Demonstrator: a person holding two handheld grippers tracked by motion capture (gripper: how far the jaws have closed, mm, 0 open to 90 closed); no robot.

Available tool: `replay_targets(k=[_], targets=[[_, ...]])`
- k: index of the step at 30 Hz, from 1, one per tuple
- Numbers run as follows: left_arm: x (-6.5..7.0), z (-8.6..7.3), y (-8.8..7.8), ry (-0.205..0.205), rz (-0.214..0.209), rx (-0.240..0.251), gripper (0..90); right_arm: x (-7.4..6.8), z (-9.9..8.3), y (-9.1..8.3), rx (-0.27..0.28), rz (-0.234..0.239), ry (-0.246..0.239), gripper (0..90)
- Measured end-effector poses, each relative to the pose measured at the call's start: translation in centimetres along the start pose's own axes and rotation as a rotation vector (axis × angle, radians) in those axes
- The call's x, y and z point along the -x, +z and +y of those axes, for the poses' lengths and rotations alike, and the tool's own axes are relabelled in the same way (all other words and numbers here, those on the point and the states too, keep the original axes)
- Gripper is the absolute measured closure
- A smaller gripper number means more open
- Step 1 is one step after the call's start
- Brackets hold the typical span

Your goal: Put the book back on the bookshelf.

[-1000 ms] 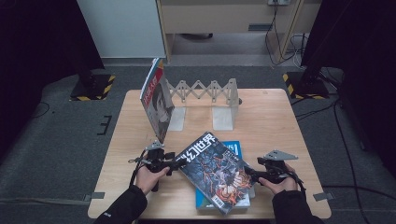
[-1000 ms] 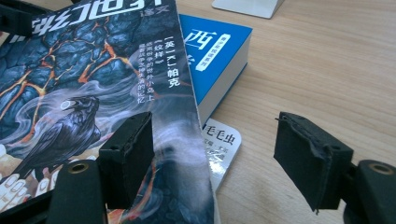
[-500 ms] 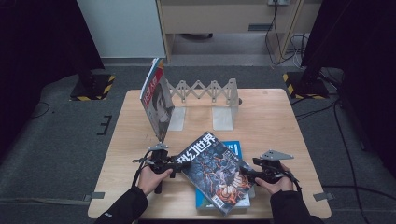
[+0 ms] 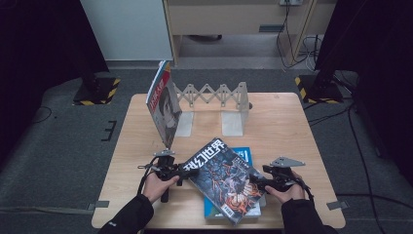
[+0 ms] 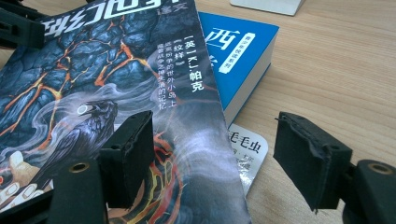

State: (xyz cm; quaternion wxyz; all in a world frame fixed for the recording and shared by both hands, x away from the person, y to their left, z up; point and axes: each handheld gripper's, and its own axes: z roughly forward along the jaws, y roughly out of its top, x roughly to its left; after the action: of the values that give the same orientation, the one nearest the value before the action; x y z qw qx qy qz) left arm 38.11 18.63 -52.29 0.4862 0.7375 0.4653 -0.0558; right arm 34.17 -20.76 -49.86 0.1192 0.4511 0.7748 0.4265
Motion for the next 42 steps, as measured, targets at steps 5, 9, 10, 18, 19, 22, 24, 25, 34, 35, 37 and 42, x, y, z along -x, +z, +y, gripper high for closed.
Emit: replay_targets(k=[5,9,10,18,19,22,24,25,34,35,37,42], targets=[[0.3,-0.1,-1.3,-0.017,-0.02,-0.018,37.4,0.0,0.0,0.0,0.001,-0.01,-0.019,29.5],[0.7,-0.4,-1.8,-0.011,-0.014,-0.04,39.7,-0.1,0.0,0.0,0.004,-0.014,-0.013,29.4],[0.7,-0.4,-1.7,-0.015,-0.014,-0.042,39.7,-0.1,0.1,0.0,0.004,-0.015,-0.012,29.4],[0.7,-0.3,-1.0,0.035,0.005,-0.047,34.6,0.0,0.0,0.0,0.006,-0.012,-0.016,29.3],[0.6,-0.3,-0.9,0.032,0.0,-0.047,33.9,0.0,0.0,0.0,0.006,-0.012,-0.016,29.3],[0.1,-0.3,-0.7,-0.003,-0.035,-0.052,33.5,0.0,0.0,0.0,0.007,-0.011,-0.017,29.3],[-0.3,-0.4,-0.6,-0.041,-0.065,-0.058,33.8,0.0,0.0,0.1,0.008,-0.009,-0.013,29.3],[-0.4,-0.4,-0.4,-0.06,-0.083,-0.062,33.8,0.0,0.0,0.1,0.009,-0.007,-0.013,29.3],[0.6,0.1,-2.0,-0.047,-0.107,-0.042,44.7,0.1,0.0,0.1,0.008,-0.01,-0.015,29.4],[0.9,0.2,-2.3,-0.057,-0.125,-0.019,45.4,0.1,0.0,0.1,0.008,-0.011,-0.015,29.5],[1.3,0.5,-2.7,-0.065,-0.158,0.023,46.0,0.1,0.0,0.1,0.011,-0.013,-0.017,29.5],[1.9,1.0,-2.4,-0.087,-0.191,0.025,46.6,0.2,0.0,0.1,0.013,-0.011,-0.01,29.5]])
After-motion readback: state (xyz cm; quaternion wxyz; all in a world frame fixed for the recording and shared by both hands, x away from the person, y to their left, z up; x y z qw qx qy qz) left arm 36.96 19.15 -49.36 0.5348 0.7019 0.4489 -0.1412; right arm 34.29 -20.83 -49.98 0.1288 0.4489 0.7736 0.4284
